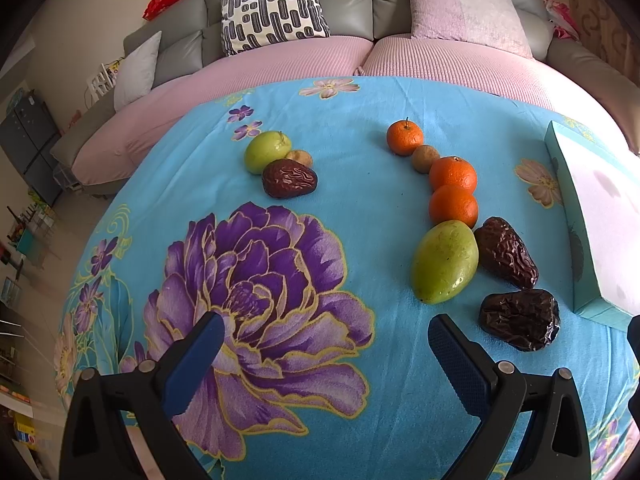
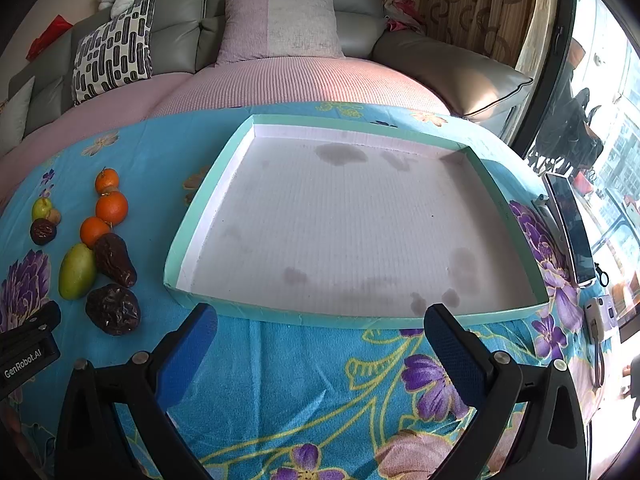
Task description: Organize fruits
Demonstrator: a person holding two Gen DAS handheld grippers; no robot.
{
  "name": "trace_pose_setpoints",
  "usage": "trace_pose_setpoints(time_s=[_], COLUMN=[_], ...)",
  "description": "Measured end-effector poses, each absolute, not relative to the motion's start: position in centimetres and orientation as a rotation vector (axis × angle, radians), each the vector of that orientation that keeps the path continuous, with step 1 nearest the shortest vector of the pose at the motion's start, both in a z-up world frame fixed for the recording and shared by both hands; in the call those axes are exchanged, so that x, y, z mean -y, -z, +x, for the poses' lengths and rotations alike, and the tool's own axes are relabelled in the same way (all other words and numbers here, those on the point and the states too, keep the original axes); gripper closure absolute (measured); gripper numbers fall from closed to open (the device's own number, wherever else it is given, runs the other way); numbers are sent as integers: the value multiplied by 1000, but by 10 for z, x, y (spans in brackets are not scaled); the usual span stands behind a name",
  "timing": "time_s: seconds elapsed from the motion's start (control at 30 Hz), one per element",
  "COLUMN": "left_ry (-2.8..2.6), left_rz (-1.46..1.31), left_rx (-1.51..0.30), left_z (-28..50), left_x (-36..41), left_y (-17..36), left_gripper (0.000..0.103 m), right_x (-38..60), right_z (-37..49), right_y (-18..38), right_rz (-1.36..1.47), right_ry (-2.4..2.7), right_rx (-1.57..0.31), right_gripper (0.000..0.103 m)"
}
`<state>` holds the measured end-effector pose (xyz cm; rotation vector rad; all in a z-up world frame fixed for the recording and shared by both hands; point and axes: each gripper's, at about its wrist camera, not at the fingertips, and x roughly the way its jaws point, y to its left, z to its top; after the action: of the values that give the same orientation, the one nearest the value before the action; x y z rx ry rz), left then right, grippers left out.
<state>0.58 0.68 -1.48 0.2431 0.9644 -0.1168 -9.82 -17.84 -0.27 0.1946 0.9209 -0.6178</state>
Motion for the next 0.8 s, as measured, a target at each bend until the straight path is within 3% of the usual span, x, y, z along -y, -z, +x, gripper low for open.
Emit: trace_pose_setpoints(time_s=[0.8], left_ry=[112], left_rz=[245], left_rx=[-970], left_z=[7], left_x=[-9], left_y=[17], left_gripper=[0], right_x=[178], right_z=[-100], right_y=[5], right_rz=[198], right_ry=[616], right_rx=[-924], right_gripper=[0])
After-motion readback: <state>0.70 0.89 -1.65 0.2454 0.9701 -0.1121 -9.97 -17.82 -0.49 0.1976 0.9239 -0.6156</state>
